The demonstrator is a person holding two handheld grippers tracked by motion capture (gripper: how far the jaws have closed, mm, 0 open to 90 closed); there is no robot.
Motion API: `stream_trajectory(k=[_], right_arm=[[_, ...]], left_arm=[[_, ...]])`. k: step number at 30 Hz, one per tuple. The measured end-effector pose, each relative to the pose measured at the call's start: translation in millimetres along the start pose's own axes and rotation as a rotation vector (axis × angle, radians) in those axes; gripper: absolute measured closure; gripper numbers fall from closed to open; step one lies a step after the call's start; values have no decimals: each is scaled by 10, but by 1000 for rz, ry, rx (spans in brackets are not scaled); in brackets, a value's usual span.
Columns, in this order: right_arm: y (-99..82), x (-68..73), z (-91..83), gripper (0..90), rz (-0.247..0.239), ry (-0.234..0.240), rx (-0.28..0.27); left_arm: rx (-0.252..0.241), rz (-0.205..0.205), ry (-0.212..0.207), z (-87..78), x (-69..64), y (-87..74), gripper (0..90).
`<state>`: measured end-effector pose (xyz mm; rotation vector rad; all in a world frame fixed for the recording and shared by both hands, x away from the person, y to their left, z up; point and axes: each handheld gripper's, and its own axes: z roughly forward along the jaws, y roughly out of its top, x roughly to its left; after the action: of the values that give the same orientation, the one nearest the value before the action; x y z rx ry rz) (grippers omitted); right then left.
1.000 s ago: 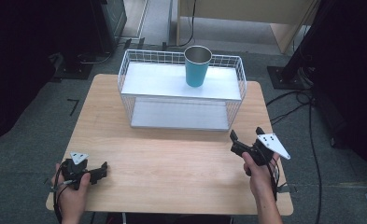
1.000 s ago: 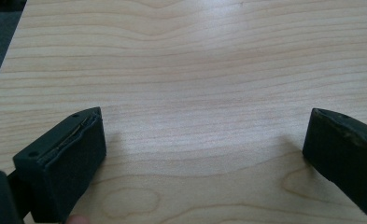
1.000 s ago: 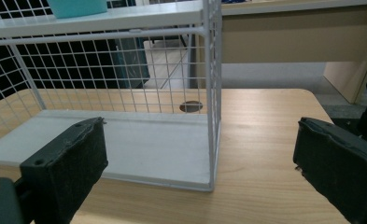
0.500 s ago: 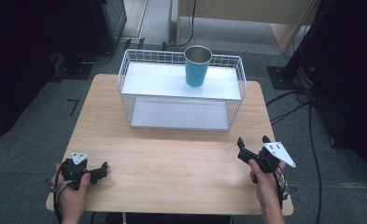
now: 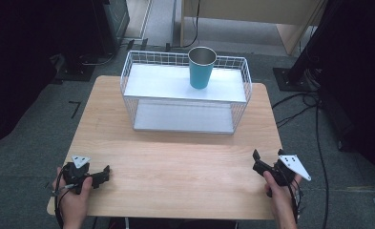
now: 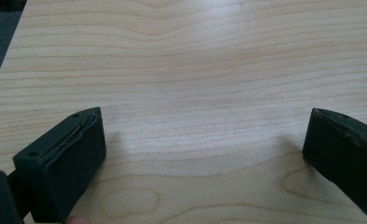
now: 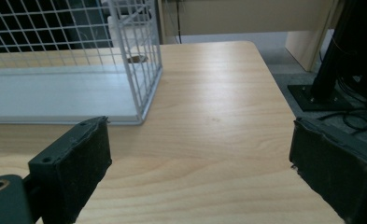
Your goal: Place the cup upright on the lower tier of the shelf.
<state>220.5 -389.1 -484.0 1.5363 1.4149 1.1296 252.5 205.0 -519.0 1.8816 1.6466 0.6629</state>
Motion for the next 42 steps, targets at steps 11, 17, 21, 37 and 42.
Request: stream_trajectory(k=[11,17,21,37,42], right_arm=[[-182,-238,-69,58,9,-61,46],[-273,-359,-101,58,10,-83,77],[-328,-407,-116,58,-4,-101,117],[-415,-544,-99,60,-18,-98,409],[-418,-519,-91,58,-43,-107,419]], left_arm=[[0,0,0,0,0,0,0],[0,0,0,0,0,0,0],[0,0,0,0,0,0,0],[-1,-1,0,0,0,-1,0],[-1,-1,0,1,0,0,0]])
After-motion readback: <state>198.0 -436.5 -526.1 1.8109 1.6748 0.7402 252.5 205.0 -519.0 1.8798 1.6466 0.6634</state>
